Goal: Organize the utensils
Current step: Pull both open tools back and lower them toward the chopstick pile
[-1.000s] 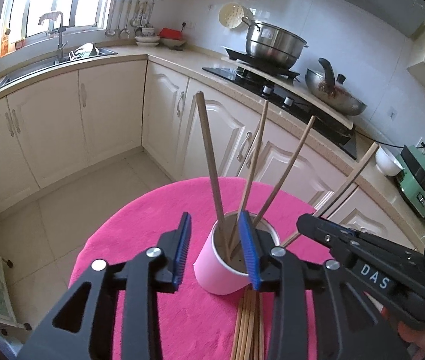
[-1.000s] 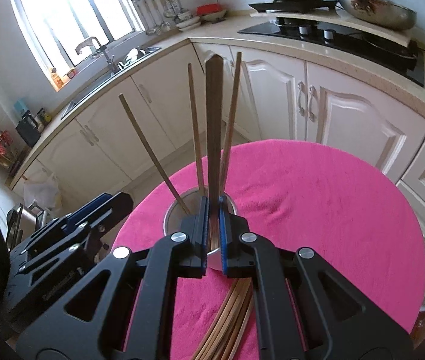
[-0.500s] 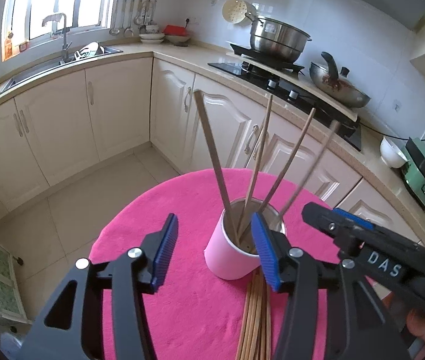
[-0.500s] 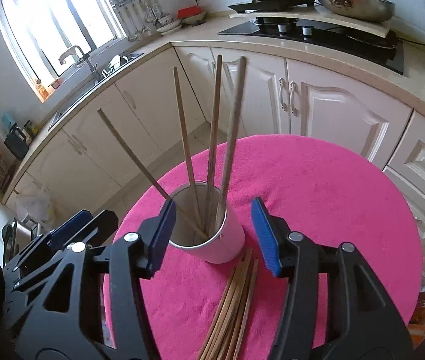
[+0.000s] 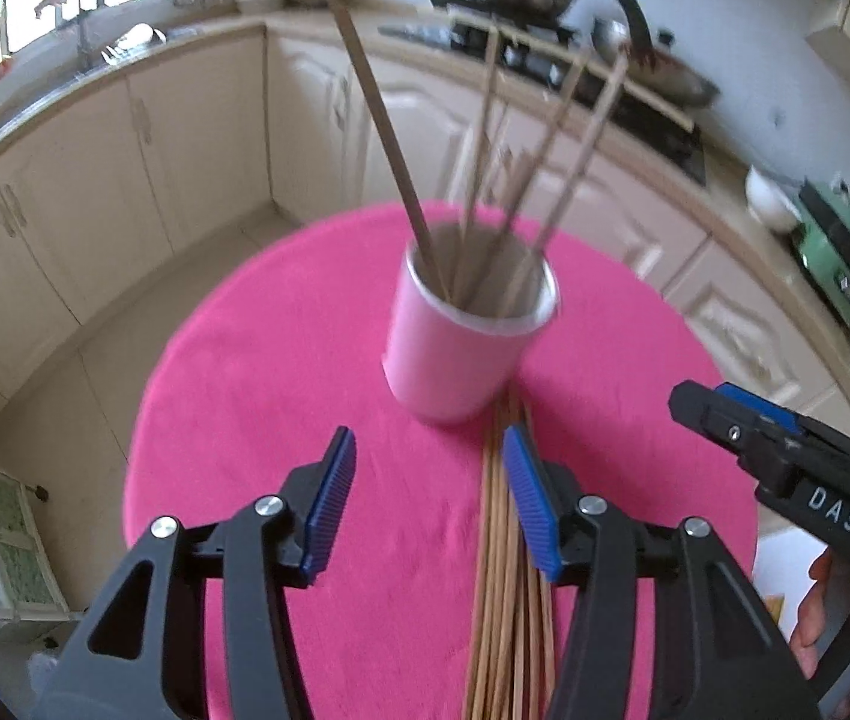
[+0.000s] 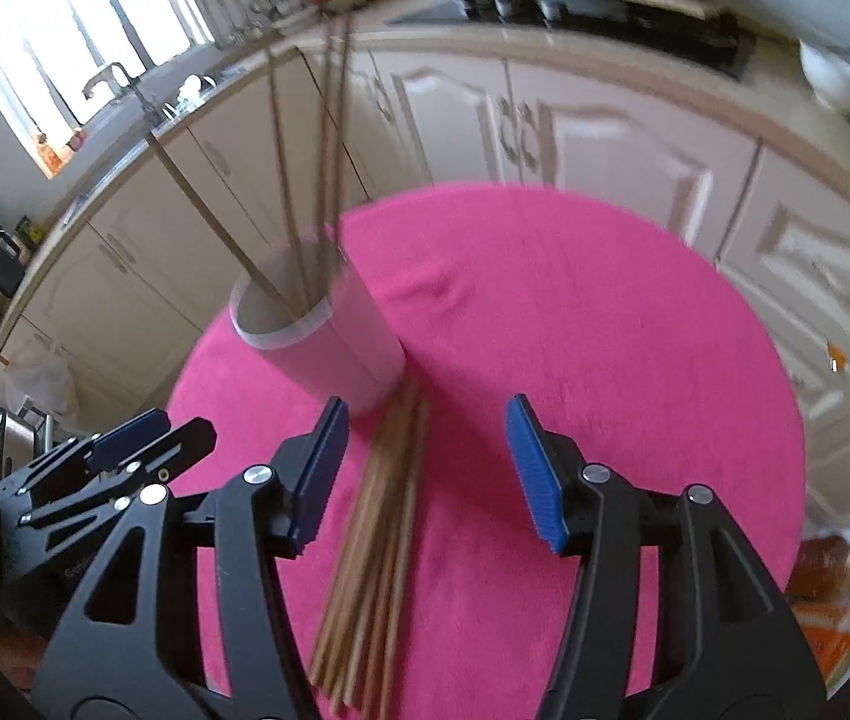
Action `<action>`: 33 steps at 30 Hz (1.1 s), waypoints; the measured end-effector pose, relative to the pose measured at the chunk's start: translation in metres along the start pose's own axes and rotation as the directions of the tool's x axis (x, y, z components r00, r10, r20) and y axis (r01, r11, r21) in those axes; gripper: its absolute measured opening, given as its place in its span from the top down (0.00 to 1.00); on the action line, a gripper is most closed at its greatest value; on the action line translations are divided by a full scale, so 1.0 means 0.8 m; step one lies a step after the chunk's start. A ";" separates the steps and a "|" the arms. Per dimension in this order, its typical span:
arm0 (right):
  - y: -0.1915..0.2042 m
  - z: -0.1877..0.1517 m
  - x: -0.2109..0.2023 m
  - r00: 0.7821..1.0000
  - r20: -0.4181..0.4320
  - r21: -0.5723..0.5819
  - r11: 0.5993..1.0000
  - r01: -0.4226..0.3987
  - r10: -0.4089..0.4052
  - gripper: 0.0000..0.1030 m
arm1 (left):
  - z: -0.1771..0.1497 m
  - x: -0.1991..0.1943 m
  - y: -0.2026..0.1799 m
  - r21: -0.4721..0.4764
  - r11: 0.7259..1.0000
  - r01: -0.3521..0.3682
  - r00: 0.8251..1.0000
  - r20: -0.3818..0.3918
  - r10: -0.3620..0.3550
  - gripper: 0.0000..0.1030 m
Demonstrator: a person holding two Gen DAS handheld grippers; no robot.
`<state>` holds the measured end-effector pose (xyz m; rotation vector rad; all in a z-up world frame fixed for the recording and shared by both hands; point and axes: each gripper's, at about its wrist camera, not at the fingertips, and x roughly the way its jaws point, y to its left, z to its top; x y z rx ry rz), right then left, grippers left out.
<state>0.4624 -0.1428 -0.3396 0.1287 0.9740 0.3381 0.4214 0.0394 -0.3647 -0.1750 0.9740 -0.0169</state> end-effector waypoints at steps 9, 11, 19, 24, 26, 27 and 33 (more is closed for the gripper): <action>-0.036 -0.057 0.030 0.990 -0.141 0.085 0.996 0.023 -0.011 0.47 | -0.049 0.074 -0.034 0.133 0.991 0.005 0.977 -0.211 0.023 0.50; -0.041 -0.064 0.034 0.988 -0.155 0.092 0.995 0.024 -0.009 0.47 | -0.060 0.086 -0.034 0.153 0.988 -0.001 0.969 -0.244 0.038 0.50; -0.054 -0.069 0.044 0.984 -0.178 0.120 0.993 0.014 0.008 0.47 | -0.082 0.111 -0.027 0.175 0.984 -0.016 0.952 -0.298 0.068 0.50; -0.057 -0.069 0.050 0.981 -0.192 0.130 0.992 0.005 0.020 0.47 | -0.079 0.114 -0.020 0.170 0.985 -0.036 0.948 -0.305 0.087 0.49; -0.057 -0.069 0.052 0.980 -0.199 0.127 0.992 0.001 0.024 0.47 | -0.074 0.117 -0.022 0.164 0.985 -0.049 0.943 -0.316 0.099 0.45; -0.056 -0.069 0.054 0.978 -0.205 0.126 0.992 0.000 0.026 0.47 | -0.071 0.118 -0.026 0.161 0.985 -0.053 0.941 -0.322 0.103 0.45; -0.051 -0.072 0.061 0.971 -0.239 0.110 0.994 -0.004 0.030 0.47 | -0.058 0.129 -0.046 0.211 0.972 -0.100 0.932 -0.323 0.166 0.45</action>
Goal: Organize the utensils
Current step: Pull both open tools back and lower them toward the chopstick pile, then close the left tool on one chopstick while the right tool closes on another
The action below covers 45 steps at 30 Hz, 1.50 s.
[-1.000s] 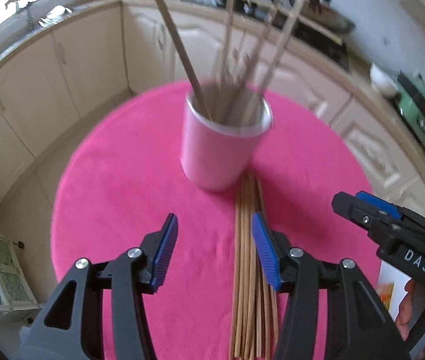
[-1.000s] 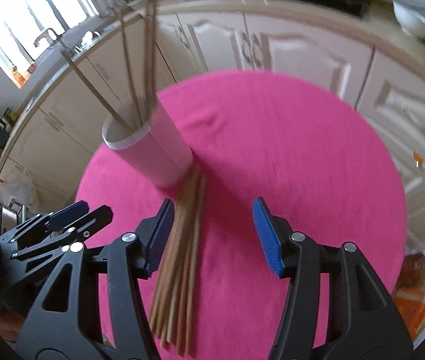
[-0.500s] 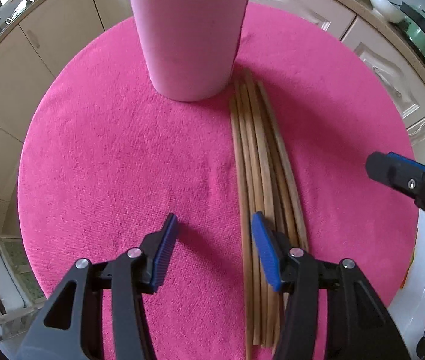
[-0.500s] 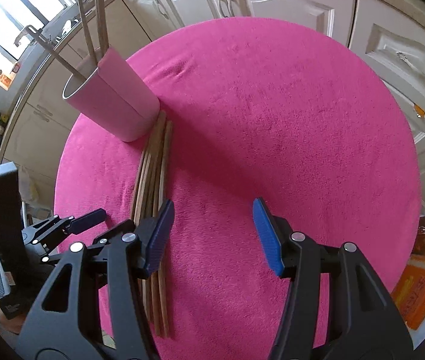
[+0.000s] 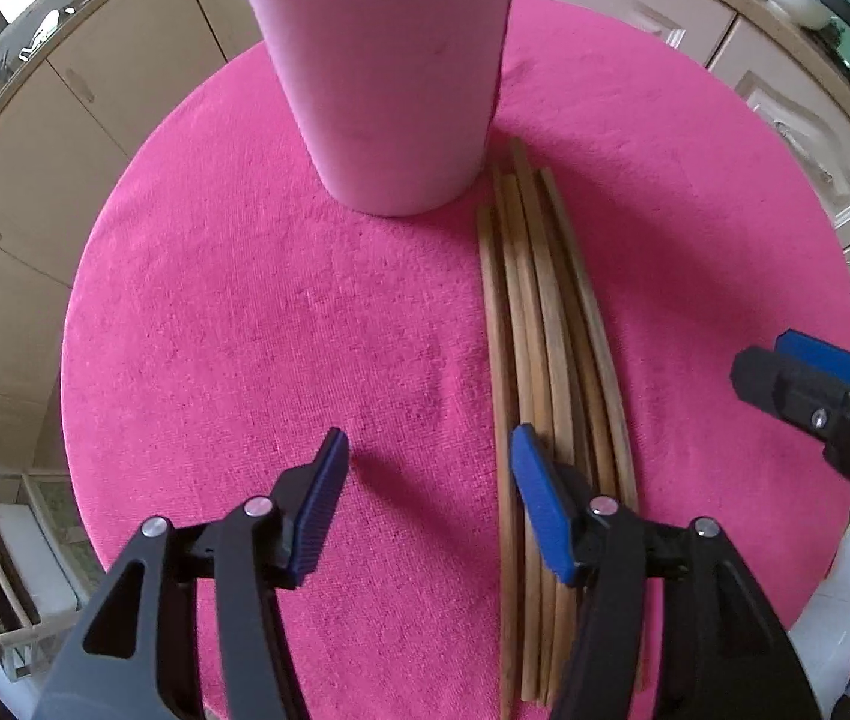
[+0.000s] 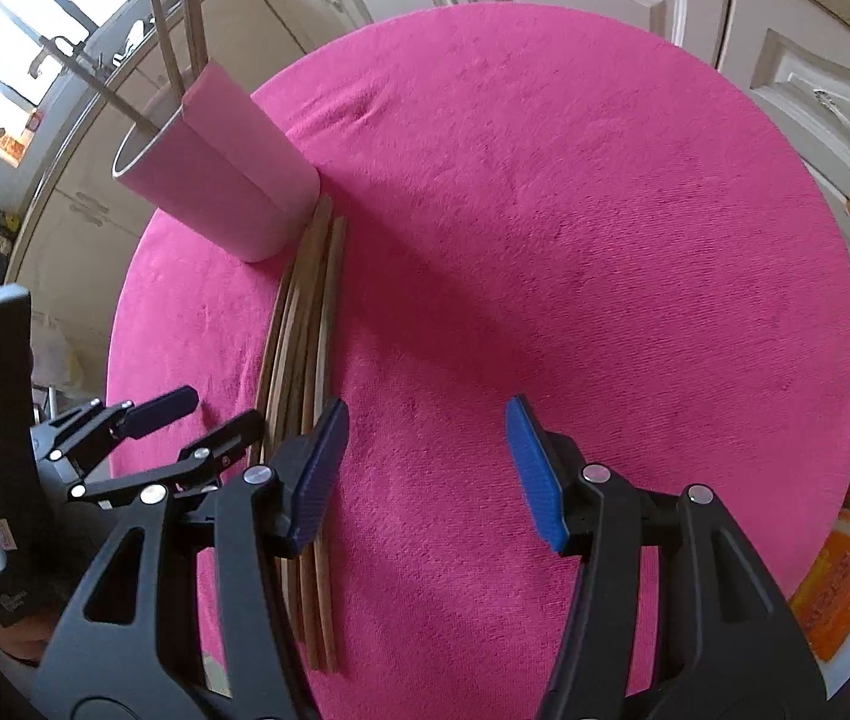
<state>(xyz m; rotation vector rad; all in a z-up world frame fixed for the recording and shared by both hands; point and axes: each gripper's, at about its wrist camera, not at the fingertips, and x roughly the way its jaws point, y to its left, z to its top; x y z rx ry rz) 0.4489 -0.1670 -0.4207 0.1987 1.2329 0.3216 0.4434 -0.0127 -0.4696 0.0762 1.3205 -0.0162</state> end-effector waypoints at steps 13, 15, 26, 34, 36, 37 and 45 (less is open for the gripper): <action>0.043 0.009 0.035 0.993 -0.118 -0.123 0.992 -0.012 -0.003 0.72 | 0.006 0.009 0.029 -0.116 0.993 0.004 0.997 -0.072 -0.012 0.52; 0.050 0.011 0.038 0.993 -0.122 -0.132 0.991 -0.020 0.004 0.72 | 0.005 0.008 0.035 -0.133 0.991 0.019 0.997 -0.068 -0.029 0.52; 0.067 0.012 0.054 0.984 -0.171 -0.158 0.987 0.022 -0.050 0.79 | -0.013 -0.007 0.061 -0.174 0.979 0.109 0.993 -0.029 -0.115 0.52; 0.070 0.022 0.057 0.971 -0.217 -0.128 0.989 0.075 -0.102 0.81 | -0.011 -0.014 0.048 -0.115 0.983 0.141 0.989 -0.029 -0.145 0.56; 0.065 0.024 0.053 0.969 -0.217 -0.125 0.988 0.091 -0.116 0.81 | -0.008 -0.012 0.041 -0.108 0.983 0.149 0.987 -0.040 -0.154 0.61; 0.063 0.024 0.052 0.969 -0.222 -0.121 0.989 0.088 -0.114 0.81 | -0.008 -0.011 0.039 -0.104 0.983 0.149 0.987 -0.045 -0.155 0.66; 0.062 0.029 0.056 0.965 -0.243 -0.121 0.990 0.072 -0.100 0.81 | 0.003 0.002 0.023 -0.079 0.983 0.164 0.982 -0.076 -0.170 0.86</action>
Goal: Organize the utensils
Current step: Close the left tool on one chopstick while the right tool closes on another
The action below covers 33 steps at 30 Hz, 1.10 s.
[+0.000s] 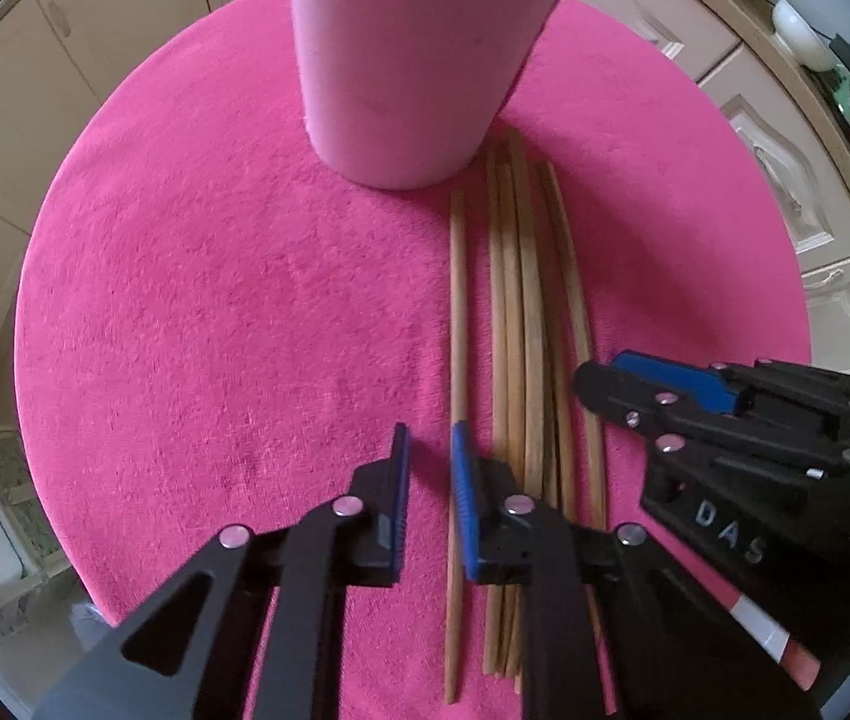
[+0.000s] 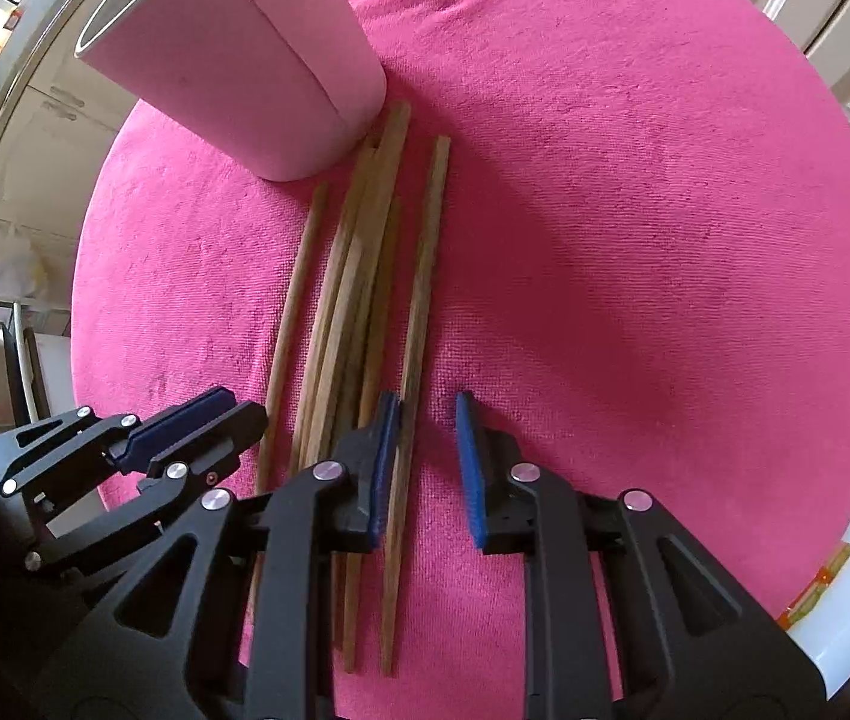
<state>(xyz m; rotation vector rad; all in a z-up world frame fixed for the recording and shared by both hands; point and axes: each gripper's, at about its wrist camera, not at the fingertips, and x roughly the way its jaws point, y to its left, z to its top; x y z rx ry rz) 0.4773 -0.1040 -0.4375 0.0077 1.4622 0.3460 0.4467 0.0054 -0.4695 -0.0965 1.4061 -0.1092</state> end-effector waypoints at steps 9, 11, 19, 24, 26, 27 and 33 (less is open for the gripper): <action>-0.015 0.000 0.001 0.999 -0.004 0.022 0.999 -0.045 0.046 0.81 | 0.001 0.008 -0.015 0.021 1.000 0.015 0.999 -0.034 -0.014 0.94; -0.017 -0.001 0.001 0.999 -0.002 0.025 0.999 -0.048 0.048 0.81 | 0.001 0.011 -0.015 0.007 1.000 0.026 0.999 -0.030 -0.026 0.94; -0.027 -0.001 -0.006 0.999 -0.002 0.029 0.998 -0.053 0.053 0.81 | 0.004 0.016 -0.016 0.003 1.000 0.013 0.998 -0.058 -0.013 0.94; -0.019 0.002 -0.004 0.999 -0.013 0.019 0.999 -0.036 0.036 0.81 | 0.014 0.023 -0.031 0.034 0.999 -0.032 0.996 -0.086 0.034 0.93; -0.013 0.004 -0.002 1.000 -0.016 0.013 1.000 -0.027 0.027 0.81 | 0.015 0.024 -0.035 0.043 0.998 -0.041 0.995 -0.089 0.045 0.94; -0.010 0.005 -0.001 1.000 -0.018 0.007 1.000 -0.020 0.020 0.81 | 0.015 0.024 -0.036 0.047 0.998 -0.041 0.995 -0.086 0.045 0.94; -0.016 0.007 -0.002 0.998 -0.024 0.027 0.998 -0.051 0.052 0.87 | 0.007 0.017 -0.022 -0.040 0.999 0.014 0.999 -0.052 -0.016 0.95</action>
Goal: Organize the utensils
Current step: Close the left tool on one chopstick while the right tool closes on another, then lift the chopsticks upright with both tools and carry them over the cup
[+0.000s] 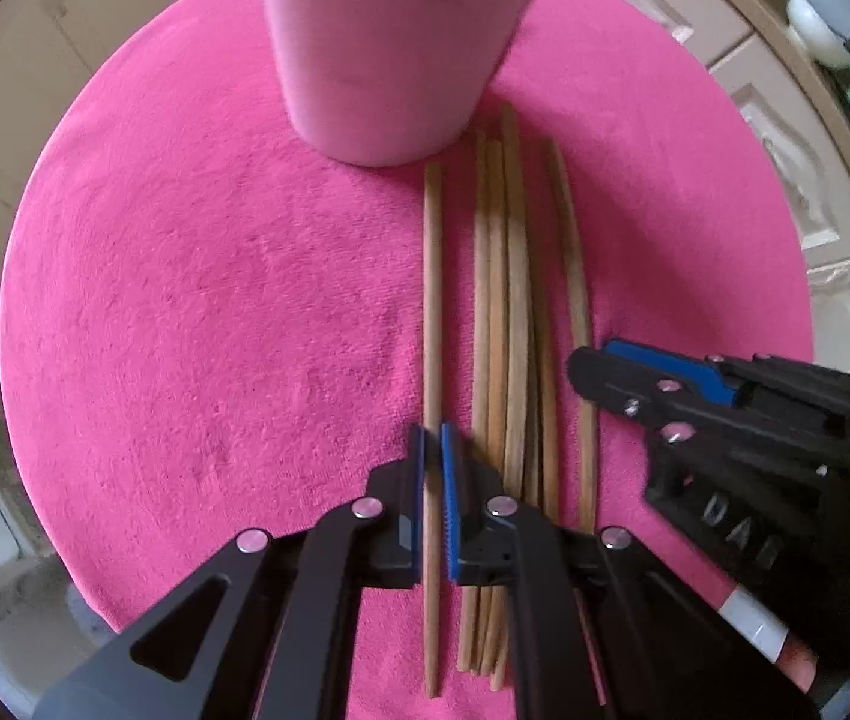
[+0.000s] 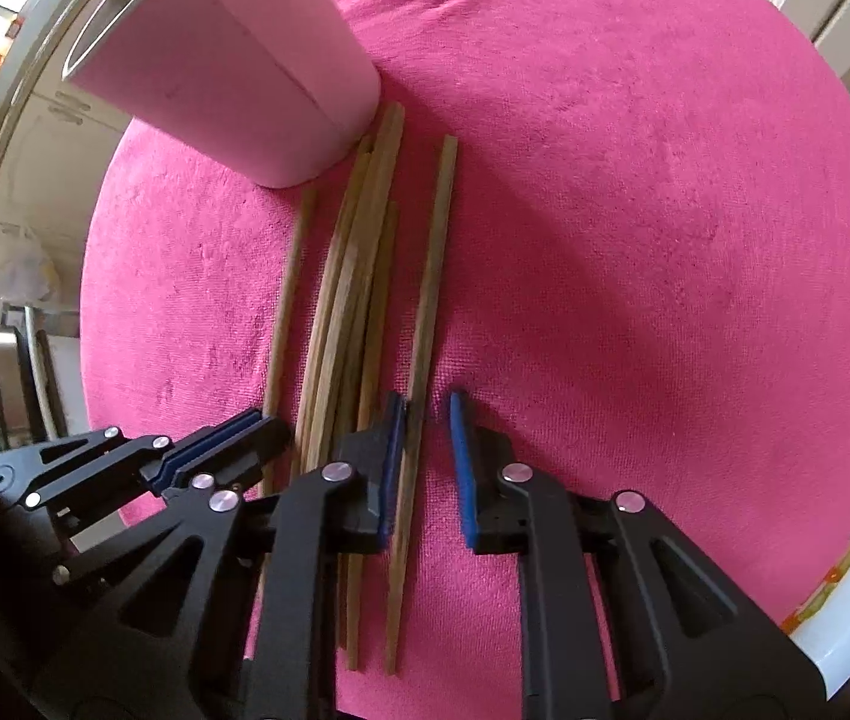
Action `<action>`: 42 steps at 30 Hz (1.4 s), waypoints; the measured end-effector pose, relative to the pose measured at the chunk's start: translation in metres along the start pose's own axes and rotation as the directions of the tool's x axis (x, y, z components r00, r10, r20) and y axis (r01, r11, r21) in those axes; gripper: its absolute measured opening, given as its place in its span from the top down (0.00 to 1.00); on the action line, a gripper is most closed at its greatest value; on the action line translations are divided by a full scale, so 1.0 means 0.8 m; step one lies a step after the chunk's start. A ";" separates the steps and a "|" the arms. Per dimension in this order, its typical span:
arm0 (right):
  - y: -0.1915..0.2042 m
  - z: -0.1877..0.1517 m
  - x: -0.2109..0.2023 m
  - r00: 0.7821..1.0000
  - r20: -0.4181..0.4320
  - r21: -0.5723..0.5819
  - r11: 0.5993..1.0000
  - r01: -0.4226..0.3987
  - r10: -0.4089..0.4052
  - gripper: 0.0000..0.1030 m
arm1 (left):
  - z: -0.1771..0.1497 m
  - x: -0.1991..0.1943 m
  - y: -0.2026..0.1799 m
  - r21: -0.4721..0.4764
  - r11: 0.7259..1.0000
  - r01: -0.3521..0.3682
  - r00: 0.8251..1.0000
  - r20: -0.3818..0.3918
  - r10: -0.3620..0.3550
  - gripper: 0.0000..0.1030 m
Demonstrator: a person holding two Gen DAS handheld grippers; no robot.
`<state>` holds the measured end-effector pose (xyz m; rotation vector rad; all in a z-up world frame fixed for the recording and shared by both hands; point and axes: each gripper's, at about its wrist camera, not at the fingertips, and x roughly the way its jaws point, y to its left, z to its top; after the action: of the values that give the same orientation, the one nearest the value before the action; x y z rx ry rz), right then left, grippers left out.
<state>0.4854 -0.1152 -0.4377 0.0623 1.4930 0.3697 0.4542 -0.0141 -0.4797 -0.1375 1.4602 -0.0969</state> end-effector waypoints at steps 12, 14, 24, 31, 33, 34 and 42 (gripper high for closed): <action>-0.038 -0.001 -0.014 1.000 -0.003 0.055 0.998 -0.028 0.029 0.93 | -0.013 -0.019 0.027 0.002 0.998 0.062 0.997 0.048 -0.062 0.95; -0.041 -0.002 -0.015 1.000 -0.006 0.065 0.998 -0.021 0.021 0.93 | -0.012 -0.020 0.030 0.002 0.998 0.063 0.997 0.049 -0.063 0.95; -0.018 0.001 -0.018 0.999 0.022 0.048 0.999 0.025 -0.026 0.93 | -0.018 -0.028 0.044 0.007 0.997 0.082 0.995 0.056 -0.082 0.95; 0.005 0.004 0.003 0.998 -0.007 0.029 0.998 0.055 -0.054 0.92 | -0.018 -0.024 0.047 0.006 0.996 0.087 0.995 0.047 -0.088 0.95; 0.013 0.007 0.010 0.998 -0.016 0.028 0.997 0.067 -0.067 0.92 | -0.018 -0.022 0.047 0.004 0.996 0.089 0.995 0.044 -0.089 0.95; 0.014 0.009 0.011 0.997 -0.018 0.027 0.997 0.074 -0.073 0.92 | -0.018 -0.022 0.046 0.004 0.996 0.091 0.995 0.045 -0.091 0.95; 0.004 0.004 0.005 1.000 0.004 0.065 0.997 0.028 -0.029 0.93 | -0.022 -0.031 0.043 0.025 0.994 0.105 0.992 0.063 -0.106 0.95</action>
<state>0.4878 -0.1108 -0.4408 0.0933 1.4999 0.2978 0.4335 0.0232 -0.4623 -0.1984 1.3875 -0.1926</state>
